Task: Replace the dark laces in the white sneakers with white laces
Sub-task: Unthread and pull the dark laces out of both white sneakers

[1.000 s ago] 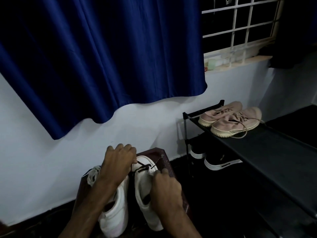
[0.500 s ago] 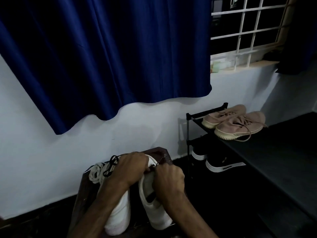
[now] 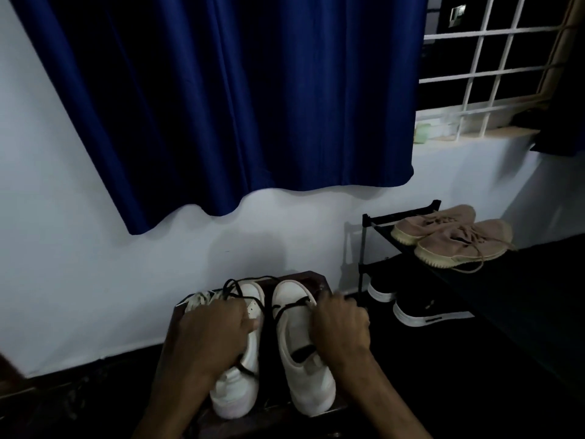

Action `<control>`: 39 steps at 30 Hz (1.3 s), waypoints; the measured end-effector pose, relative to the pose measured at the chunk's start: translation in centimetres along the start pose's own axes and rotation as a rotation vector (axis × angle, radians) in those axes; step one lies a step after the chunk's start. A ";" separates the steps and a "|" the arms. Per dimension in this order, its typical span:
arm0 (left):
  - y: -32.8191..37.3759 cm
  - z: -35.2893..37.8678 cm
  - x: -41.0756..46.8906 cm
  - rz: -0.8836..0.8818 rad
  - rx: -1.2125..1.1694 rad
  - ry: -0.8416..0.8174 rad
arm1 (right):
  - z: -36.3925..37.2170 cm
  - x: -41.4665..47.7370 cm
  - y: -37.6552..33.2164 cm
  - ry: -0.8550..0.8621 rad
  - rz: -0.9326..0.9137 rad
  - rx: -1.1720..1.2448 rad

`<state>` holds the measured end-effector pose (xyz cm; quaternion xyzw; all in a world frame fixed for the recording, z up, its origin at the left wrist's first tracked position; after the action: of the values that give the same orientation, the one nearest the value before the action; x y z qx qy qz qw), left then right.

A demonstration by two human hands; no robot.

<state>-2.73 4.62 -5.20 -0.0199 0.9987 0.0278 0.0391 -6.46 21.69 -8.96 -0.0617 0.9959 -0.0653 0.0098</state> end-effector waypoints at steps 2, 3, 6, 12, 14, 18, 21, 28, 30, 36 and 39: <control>1.0 0.7 -0.5 -0.017 -0.065 0.085 | 0.1 1.0 -0.5 0.040 -0.121 0.025; 1.7 1.0 -0.6 -0.004 -0.117 0.114 | 0.5 1.7 -0.8 0.028 -0.200 0.043; 3.1 2.7 -0.7 0.043 -0.261 0.107 | 2.0 3.9 -1.7 -0.076 -0.339 -0.013; 3.6 4.1 -0.9 0.034 -0.233 0.104 | 1.0 6.0 -0.4 -0.365 -0.181 0.888; 4.0 4.2 -1.0 0.039 -0.192 0.115 | 0.4 6.5 0.9 -0.471 0.034 1.504; 4.2 4.1 -1.1 -0.006 -0.135 0.109 | 0.9 8.6 4.4 -0.287 0.274 1.750; 4.7 4.4 -0.9 -0.014 -0.191 0.130 | 2.8 9.6 5.1 -0.210 0.200 1.209; 5.4 7.7 0.6 -0.054 -0.662 0.077 | 1.0 7.9 0.7 0.122 -0.141 0.189; 5.0 9.6 0.8 -0.061 -0.991 0.145 | 0.2 7.4 -1.2 0.084 -0.368 0.195; 5.4 13.1 -0.2 -0.069 -1.512 0.407 | 2.4 7.5 -2.6 -0.176 -0.461 0.142; 5.5 13.0 -0.4 -0.011 -1.498 0.483 | 3.2 7.2 -2.9 -0.098 -0.449 0.132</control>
<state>-1.51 10.92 -17.83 -0.0516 0.6948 0.6881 -0.2028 -13.22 17.57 -11.81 -0.2841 0.9491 -0.1277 0.0474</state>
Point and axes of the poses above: each hand's wrist, its own x-axis towards the middle knuckle, its own z-axis out of the palm, y = z × x, the point moved 5 cm from there along x, towards the middle knuckle, and after that the axes turned 11 degrees about -y, right-handed, at the moved point
